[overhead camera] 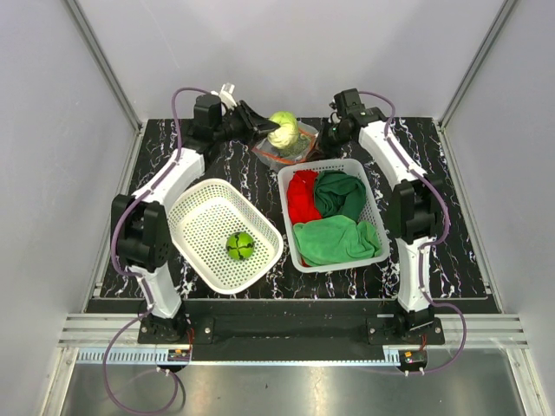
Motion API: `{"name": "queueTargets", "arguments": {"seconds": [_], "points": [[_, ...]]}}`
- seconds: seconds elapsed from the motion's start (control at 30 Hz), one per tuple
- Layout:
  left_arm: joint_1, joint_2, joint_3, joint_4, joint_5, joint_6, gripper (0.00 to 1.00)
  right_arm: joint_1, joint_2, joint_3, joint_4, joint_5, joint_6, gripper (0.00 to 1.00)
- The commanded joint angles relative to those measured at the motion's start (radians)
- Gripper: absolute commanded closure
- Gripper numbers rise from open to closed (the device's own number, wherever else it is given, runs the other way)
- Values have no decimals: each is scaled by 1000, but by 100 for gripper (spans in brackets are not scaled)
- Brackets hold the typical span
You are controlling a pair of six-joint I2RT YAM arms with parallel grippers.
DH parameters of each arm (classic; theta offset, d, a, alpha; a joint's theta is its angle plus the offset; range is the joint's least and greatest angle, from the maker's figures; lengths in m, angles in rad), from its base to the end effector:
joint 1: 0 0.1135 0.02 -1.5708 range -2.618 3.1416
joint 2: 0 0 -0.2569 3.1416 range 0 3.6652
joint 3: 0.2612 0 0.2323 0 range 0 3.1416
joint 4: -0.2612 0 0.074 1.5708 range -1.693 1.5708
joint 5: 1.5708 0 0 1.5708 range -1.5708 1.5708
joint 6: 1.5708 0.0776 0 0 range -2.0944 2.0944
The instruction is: Open the zip-top bag and remove the fake food
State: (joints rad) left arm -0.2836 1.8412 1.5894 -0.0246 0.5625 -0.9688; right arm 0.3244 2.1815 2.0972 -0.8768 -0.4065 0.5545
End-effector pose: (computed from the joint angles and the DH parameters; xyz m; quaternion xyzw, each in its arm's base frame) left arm 0.4255 -0.1671 0.3251 -0.0998 0.7781 -0.5189 0.3396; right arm 0.4444 0.1818 0.2457 0.0471 0.9350 0.2993 0.1841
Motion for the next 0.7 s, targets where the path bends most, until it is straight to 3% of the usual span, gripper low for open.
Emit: {"name": "queueTargets", "arguments": {"seconds": [0.0, 0.17, 0.23, 0.37, 0.67], "points": [[-26, -115, -116, 143, 160, -128, 100, -25, -26, 76, 35, -23, 16, 100], [-31, -316, -241, 29, 188, 13, 99, -38, -12, 103, 35, -40, 22, 100], [-31, -379, -273, -104, 174, 121, 98, -39, -8, 112, 35, -44, 19, 100], [-31, -520, -345, -369, 59, 303, 94, -42, 6, 129, 33, -58, 10, 100], [-31, -744, -574, -630, -208, 470, 92, -44, 3, 130, 33, -78, 5, 100]]}}
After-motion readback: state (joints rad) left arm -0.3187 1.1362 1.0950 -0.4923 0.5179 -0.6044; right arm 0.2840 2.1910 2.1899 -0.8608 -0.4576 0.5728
